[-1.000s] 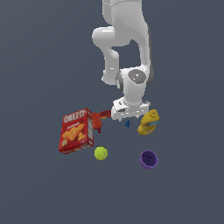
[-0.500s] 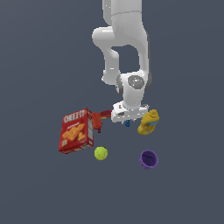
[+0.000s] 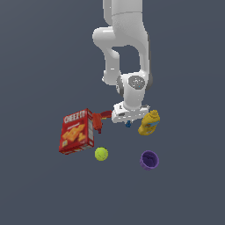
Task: Pick up a designated object from a clutter of objects.
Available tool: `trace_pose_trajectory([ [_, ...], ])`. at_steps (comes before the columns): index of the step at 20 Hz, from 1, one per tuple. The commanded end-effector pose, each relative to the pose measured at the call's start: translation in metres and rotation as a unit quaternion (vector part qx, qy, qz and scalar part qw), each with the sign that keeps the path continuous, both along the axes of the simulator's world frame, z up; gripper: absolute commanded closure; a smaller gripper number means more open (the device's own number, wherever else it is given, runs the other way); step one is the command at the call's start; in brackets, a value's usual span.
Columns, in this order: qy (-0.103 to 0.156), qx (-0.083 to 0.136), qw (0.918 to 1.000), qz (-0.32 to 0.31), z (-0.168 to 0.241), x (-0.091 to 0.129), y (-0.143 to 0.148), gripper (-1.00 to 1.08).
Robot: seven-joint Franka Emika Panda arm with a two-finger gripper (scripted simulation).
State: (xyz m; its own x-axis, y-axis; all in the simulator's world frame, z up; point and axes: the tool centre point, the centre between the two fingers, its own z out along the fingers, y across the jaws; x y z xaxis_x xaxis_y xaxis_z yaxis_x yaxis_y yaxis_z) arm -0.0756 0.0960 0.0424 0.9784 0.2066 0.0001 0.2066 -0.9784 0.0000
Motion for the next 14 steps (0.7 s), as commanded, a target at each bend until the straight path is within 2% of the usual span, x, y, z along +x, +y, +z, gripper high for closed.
trace_pose_trajectory([
  [1,0.0,0.0,1.0,0.0,0.0,0.0,0.0,1.08],
  [7,0.0,0.0,1.0,0.0,0.012,0.002,0.004,1.08],
  [14,0.0,0.0,1.0,0.0,0.049,0.007,0.017,1.08],
])
